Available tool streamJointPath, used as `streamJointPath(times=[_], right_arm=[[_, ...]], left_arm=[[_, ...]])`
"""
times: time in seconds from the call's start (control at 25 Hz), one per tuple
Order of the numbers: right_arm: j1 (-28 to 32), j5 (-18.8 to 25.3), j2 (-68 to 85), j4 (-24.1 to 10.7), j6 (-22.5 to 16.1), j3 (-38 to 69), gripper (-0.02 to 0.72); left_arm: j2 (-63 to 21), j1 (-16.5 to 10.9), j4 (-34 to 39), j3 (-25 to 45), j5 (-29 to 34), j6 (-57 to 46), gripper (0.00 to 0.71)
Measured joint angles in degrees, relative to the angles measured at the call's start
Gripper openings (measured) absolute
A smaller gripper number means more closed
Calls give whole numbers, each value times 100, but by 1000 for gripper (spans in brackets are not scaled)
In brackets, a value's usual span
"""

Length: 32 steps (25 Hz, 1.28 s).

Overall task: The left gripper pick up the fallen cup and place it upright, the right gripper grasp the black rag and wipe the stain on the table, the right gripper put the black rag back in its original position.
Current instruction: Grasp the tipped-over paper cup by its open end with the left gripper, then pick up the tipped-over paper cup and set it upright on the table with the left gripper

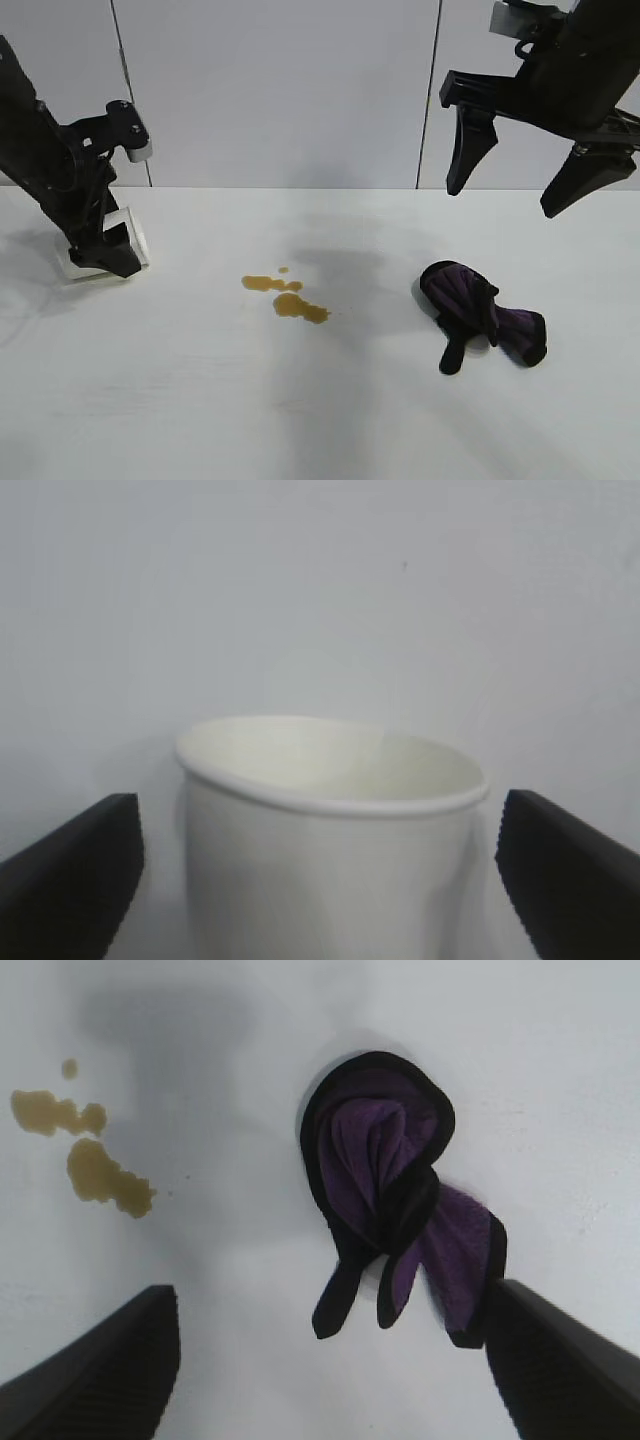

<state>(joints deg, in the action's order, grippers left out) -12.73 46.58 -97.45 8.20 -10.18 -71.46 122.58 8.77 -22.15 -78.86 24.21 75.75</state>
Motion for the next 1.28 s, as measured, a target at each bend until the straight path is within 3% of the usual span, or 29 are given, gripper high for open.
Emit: streamJointPath(times=[0.2,0.68,0.84,1.0,1.12,1.28], right_arm=[[0,0,0,0,4,0,580],[0,0,0,0,38,0,580],[0,0,0,0,38,0,580],[0,0,0,0,38,0,580],[0,0,0,0,38,0,580],[0,0,0,0,38,0,580]], left_arm=[[224,5,-195,-203,68,-5,666],[289,5,-236,-236,156,253,388],[114,5,-391,-241,399,327,359],[-525,-84,-1596,-229,1313,1180,354],[-1039,-267,-2990,-96,2201,2155,353],[-1410,-529,-4791,670,3295,3882,351]])
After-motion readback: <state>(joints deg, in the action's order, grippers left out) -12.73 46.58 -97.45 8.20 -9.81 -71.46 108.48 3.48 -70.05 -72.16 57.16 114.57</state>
